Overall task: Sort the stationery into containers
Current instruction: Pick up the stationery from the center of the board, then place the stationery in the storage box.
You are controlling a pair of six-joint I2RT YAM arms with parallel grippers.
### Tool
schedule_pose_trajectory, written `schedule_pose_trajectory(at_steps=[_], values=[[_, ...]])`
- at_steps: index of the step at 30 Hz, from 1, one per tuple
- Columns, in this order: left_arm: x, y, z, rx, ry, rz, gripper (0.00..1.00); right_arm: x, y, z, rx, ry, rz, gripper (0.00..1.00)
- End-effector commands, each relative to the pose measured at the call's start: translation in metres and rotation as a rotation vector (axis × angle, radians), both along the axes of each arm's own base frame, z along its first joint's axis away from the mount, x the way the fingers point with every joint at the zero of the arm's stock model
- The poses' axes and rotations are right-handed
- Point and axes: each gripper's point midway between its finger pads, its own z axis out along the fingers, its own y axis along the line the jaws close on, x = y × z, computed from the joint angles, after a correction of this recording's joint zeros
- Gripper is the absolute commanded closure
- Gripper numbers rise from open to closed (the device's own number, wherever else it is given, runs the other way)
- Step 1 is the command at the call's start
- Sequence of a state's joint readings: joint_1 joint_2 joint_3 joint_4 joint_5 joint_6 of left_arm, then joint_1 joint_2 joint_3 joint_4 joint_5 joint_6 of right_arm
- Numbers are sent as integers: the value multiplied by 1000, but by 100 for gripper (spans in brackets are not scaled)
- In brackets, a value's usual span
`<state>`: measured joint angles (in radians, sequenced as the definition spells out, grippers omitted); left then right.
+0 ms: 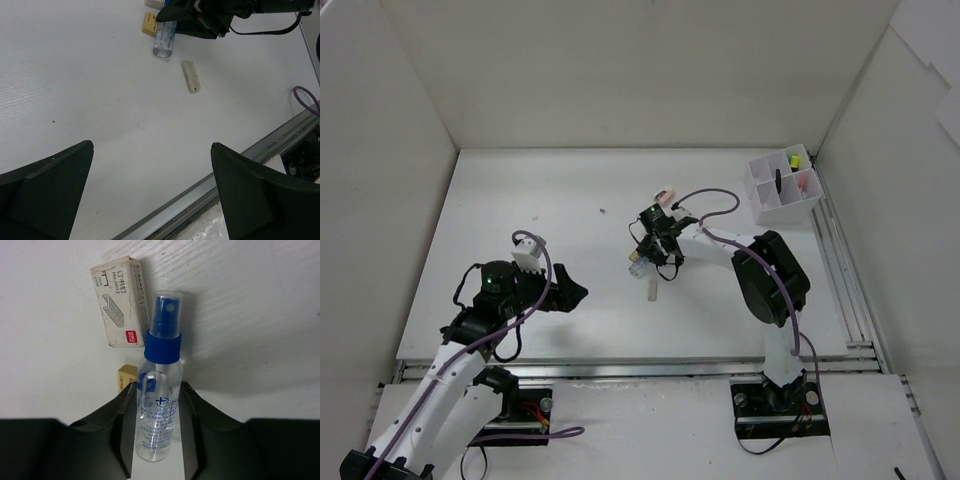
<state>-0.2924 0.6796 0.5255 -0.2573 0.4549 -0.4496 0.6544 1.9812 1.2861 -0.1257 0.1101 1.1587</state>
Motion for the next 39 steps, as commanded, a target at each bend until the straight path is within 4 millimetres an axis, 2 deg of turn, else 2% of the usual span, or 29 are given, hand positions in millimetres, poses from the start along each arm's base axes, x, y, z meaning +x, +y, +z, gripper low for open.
schedule_pose_trajectory(at_steps=[1,2,3,5,6,8,9,12,14,18,19,20,21,22,23,24,25,27,28,29,30,31,32,33,34,35,36,37,39], values=[[6,0,14,-16,-62,5,1,-15,-26,-29,-154,91,0,80],[5,1,14,-16,-65,6,1,-17,-31,-19,-190,68,12,91],[5,1,14,-15,-66,6,1,-17,-31,-18,-190,68,12,91],[5,1,15,-17,-67,7,1,-13,-37,4,-225,-3,27,100],[5,1,14,-13,-65,9,1,-8,-39,24,-237,-66,26,100],[5,3,12,-12,-65,18,1,-5,-43,48,-282,-141,50,100],[5,2,12,-14,-65,16,0,1,-48,72,-292,-207,39,100],[5,2,14,-17,-75,11,0,16,-59,119,-366,-332,73,100],[6,3,11,-5,-66,18,0,26,-67,159,-446,-426,133,100],[10,6,8,17,-62,34,1,56,-124,227,-644,-591,17,100],[13,6,9,16,-67,39,0,65,-152,232,-723,-590,4,100],[15,6,9,17,-67,43,0,72,-162,240,-744,-620,-11,100],[16,6,10,14,-67,48,0,88,-169,261,-729,-713,-62,100],[19,5,8,15,-61,50,1,98,-194,266,-792,-717,-77,100],[22,4,12,12,-64,50,1,109,-204,279,-790,-760,-116,100],[24,4,13,14,-63,52,1,118,-216,280,-840,-753,-109,100],[28,4,12,17,-57,58,1,128,-238,293,-871,-761,-155,100],[35,4,15,25,-61,68,1,150,-258,287,-997,-727,-146,100],[41,6,11,44,-47,81,1,162,-276,306,-1036,-732,-186,100],[47,6,17,52,-56,88,1,172,-284,304,-1077,-706,-185,100],[50,8,18,64,-55,96,1,187,-294,281,-1158,-621,-163,100],[55,8,12,84,-35,102,1,197,-308,300,-1183,-629,-204,100],[61,8,18,86,-45,103,1,206,-313,298,-1207,-619,-208,100],[64,7,19,89,-43,107,0,221,-318,277,-1248,-576,-172,100],[68,6,13,93,-22,108,1,229,-330,289,-1260,-589,-210,98],[73,5,17,87,-30,110,1,236,-334,287,-1269,-590,-231,98],[76,3,16,84,-23,109,1,246,-341,266,-1292,-546,-239,97],[79,0,10,85,-1,98,1,251,-352,280,-1289,-566,-288,97],[85,-4,7,91,20,80,1,262,-367,265,-1298,-536,-302,97]])
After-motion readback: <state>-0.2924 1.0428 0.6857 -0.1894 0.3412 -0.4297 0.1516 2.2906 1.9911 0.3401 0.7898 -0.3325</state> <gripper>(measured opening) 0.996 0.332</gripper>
